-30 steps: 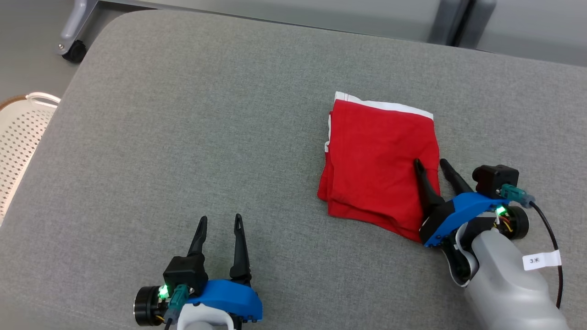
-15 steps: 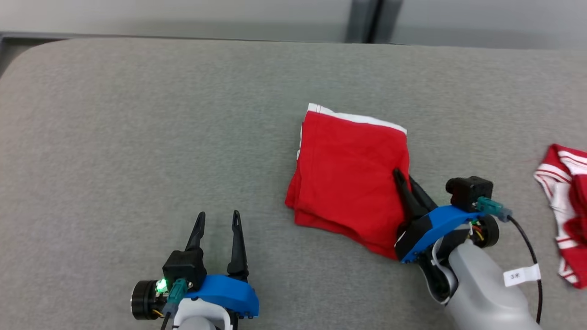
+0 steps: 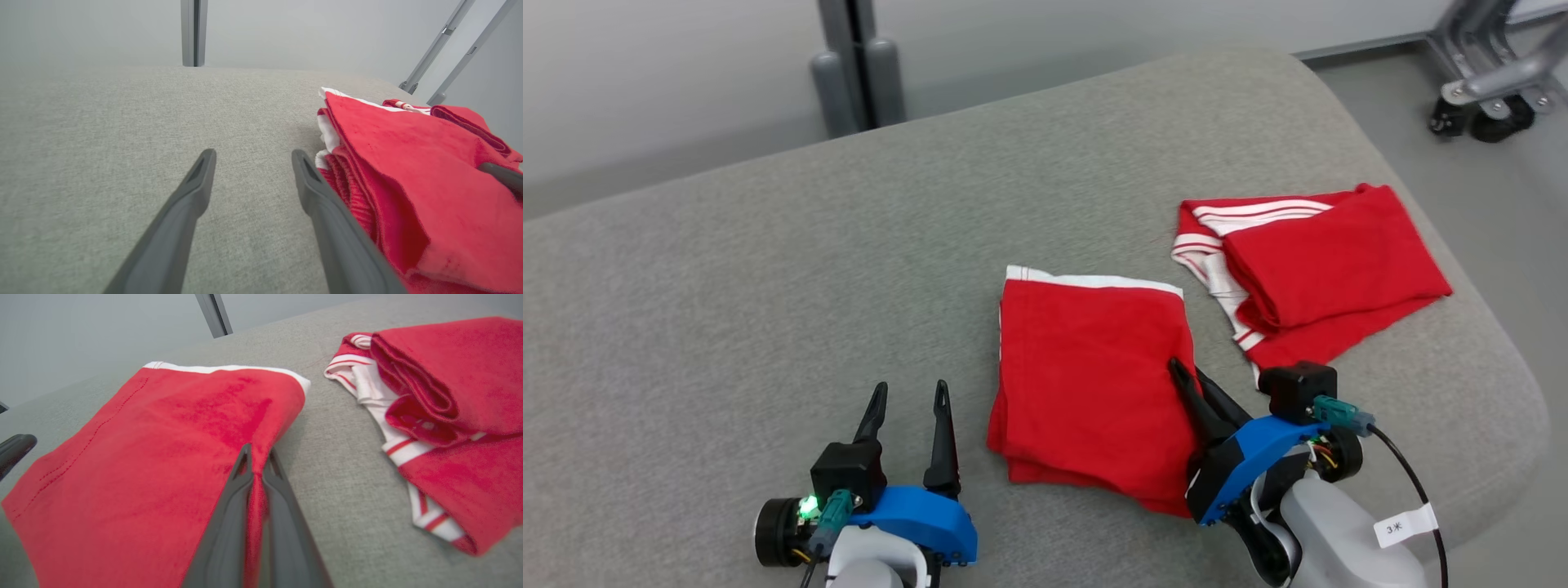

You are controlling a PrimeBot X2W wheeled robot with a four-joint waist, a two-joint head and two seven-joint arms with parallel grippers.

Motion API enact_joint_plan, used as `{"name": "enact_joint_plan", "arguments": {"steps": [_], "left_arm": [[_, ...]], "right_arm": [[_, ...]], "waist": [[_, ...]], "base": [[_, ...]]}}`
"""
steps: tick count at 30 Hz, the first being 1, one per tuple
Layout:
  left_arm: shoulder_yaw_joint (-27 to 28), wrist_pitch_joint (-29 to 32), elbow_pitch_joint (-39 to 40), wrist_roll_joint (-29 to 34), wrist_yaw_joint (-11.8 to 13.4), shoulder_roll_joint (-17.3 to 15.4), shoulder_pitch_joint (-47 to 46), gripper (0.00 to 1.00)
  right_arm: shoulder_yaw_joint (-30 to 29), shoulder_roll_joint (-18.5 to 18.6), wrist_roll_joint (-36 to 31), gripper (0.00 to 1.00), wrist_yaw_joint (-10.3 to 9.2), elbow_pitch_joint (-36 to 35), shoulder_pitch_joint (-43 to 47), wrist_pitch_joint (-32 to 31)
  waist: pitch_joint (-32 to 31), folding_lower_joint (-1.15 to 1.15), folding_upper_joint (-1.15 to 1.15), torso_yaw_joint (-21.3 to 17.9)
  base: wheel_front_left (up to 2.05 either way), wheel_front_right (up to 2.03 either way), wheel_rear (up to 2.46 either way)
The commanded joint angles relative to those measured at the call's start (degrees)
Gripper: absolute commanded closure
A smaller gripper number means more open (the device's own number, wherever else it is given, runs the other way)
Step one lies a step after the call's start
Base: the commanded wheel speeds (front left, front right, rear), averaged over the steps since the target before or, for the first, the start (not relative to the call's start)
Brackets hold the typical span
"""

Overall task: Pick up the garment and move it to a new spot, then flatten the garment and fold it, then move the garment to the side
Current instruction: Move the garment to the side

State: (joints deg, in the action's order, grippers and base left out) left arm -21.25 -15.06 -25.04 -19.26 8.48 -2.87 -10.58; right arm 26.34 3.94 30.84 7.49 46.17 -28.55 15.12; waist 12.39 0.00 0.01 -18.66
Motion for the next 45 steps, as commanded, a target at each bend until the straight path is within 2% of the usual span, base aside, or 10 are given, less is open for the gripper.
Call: {"name": "enact_joint_plan", "arguments": {"steps": [1,10,18,24,25,26,28,31,35,45], "left_arm": [[-0.01,-0.14,-0.36,-0.23,-0.29,-0.03,-0.64,0.0],[-0.88,-0.14,-2.04,0.16,-0.64,-0.06,-1.82,0.0],[-0.86,-0.14,-2.53,0.92,-0.28,-0.03,-2.98,0.0],[-0.99,-0.14,-1.84,1.45,0.13,-0.02,-2.84,0.0],[-0.87,-0.13,-1.71,1.55,0.24,-0.02,-2.83,0.0],[-0.89,-0.15,-1.75,1.79,0.39,-0.02,-2.83,0.0],[-0.48,-0.15,-1.79,1.93,0.58,-0.02,-2.9,0.0],[0.1,-0.14,-1.74,2.73,0.4,0.01,-3.07,0.0],[1.78,-0.14,-1.06,3.26,0.66,0.0,-2.55,0.0],[5.09,-0.15,1.51,3.16,2.07,-0.02,0.59,0.0]], "right_arm": [[0.81,-0.05,0.48,1.0,0.02,0.18,0.16,0.01],[5.31,4.91,-2.56,1.0,0.01,0.9,-6.02,0.01],[6.04,16.78,-9.87,1.0,0.01,6.17,-14.31,0.01],[1.01,25.3,-14.13,1.0,0.0,13.56,-17.47,0.01],[-0.37,26.15,-15.34,0.33,0.0,14.8,-17.58,0.03],[-2.39,26.94,-16.49,0.0,0.0,16.3,-17.63,0.01],[-7.74,27.75,-18.19,0.0,0.01,17.57,-17.94,0.07],[-17.23,26.34,-20.37,0.0,0.01,15.61,-16.23,0.07],[-26.8,19.79,-23.29,0.0,0.01,7.17,-12.04,0.06],[-30.24,4.68,-22.58,0.0,0.01,-13.43,1.53,0.07]], "waist": [[-3.3,0.0,-0.01,-4.63],[-1.54,0.0,-0.01,-5.84],[0.94,0.0,-0.01,0.0],[2.65,0.0,-0.01,4.99],[2.85,0.0,-0.01,5.55],[3.0,0.0,-0.01,6.08],[3.24,0.0,-0.01,6.69],[3.35,0.0,-0.01,6.96],[2.71,0.0,-0.01,7.14],[-1.57,0.0,-0.01,9.65]], "base": [[0.0,0.0,0.0],[0.0,0.0,0.0],[0.0,0.0,0.0],[0.0,0.0,0.0],[0.0,0.0,0.0],[0.0,0.0,0.0],[0.0,0.0,0.0],[0.0,0.0,0.0],[0.0,0.0,0.0],[0.0,0.0,0.0]]}}
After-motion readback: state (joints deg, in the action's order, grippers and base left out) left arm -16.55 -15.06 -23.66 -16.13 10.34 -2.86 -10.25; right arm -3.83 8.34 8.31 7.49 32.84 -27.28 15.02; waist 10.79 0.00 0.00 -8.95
